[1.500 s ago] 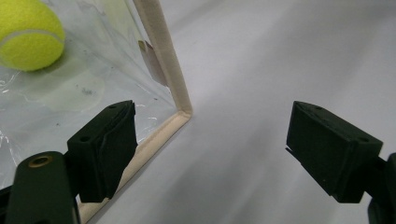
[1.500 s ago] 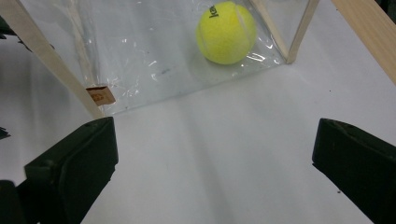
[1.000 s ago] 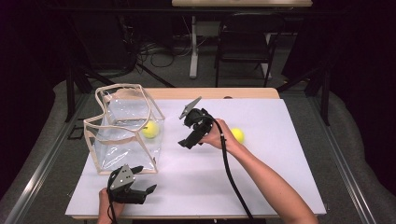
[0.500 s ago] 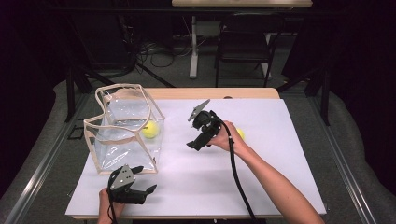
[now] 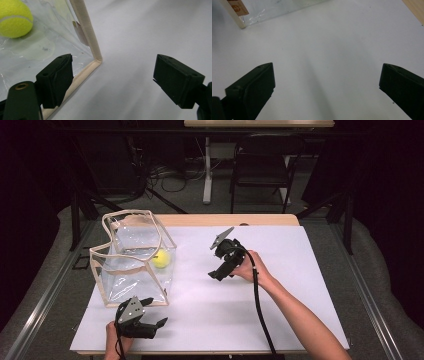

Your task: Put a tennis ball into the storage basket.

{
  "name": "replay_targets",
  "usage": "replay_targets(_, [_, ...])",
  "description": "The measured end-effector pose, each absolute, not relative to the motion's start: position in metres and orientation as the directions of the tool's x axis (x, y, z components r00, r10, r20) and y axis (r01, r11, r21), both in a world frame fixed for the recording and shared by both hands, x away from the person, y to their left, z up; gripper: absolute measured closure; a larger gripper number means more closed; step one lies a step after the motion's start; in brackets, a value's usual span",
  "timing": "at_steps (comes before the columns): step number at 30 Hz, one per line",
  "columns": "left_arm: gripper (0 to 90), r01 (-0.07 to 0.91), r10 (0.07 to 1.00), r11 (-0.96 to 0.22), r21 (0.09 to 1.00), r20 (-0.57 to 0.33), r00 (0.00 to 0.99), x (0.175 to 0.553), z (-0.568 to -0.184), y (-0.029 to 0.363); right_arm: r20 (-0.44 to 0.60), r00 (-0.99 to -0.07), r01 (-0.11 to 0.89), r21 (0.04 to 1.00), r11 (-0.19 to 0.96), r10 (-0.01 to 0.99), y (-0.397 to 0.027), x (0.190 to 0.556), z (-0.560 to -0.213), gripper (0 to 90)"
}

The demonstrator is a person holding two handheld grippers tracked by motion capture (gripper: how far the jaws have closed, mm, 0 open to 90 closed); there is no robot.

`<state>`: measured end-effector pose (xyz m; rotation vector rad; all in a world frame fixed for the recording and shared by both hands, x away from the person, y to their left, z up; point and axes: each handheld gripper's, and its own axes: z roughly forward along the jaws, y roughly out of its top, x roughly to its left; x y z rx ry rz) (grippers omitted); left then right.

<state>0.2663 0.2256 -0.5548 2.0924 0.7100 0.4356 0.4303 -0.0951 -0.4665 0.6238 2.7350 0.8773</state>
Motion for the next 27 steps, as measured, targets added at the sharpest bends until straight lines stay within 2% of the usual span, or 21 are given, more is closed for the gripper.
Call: replay_targets(27, [16.2, 0.319, 0.625, -0.467, 0.825, 0.052, 0.779, 0.266, -0.554, 0.225, -0.053, -0.845, 0.407, 0.582, 0.704, 0.533, -0.135, 0.443, -0.473, 0.0])
